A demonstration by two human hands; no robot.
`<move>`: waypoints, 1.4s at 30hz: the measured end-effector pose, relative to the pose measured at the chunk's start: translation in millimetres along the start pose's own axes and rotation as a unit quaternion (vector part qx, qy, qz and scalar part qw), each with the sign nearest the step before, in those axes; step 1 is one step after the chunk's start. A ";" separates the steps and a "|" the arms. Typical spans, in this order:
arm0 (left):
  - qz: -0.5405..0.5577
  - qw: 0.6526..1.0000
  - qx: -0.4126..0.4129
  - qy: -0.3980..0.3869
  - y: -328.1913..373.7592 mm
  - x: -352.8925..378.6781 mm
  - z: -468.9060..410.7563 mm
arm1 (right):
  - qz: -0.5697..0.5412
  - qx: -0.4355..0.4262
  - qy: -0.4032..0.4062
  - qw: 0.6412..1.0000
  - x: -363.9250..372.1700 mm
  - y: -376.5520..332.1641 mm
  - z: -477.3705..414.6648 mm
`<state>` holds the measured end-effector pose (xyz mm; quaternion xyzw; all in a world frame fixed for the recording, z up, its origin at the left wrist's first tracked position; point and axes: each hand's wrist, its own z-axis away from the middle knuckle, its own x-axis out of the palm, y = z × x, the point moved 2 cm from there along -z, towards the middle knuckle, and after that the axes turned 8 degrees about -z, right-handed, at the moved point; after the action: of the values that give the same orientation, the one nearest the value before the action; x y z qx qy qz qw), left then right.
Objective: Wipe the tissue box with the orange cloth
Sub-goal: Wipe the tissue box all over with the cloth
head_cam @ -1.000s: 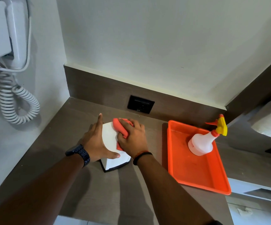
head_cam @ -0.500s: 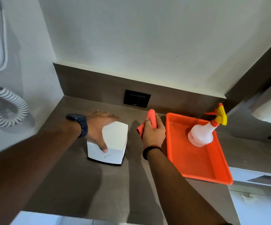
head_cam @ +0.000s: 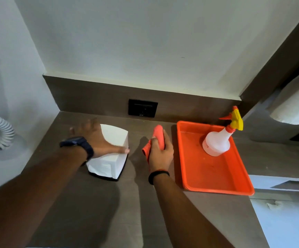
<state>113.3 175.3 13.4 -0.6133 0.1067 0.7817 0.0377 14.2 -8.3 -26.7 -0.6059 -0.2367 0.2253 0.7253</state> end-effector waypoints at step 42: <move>-0.163 0.950 0.267 -0.001 3.6 9.3 -12.7 | 0.021 -0.017 -0.167 0.986 59.9 33.0 70.7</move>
<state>122.4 168.4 1.9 -0.5887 0.2101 0.7086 0.3275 16.3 88.5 -44.1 -0.5768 -0.3450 0.3347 0.6605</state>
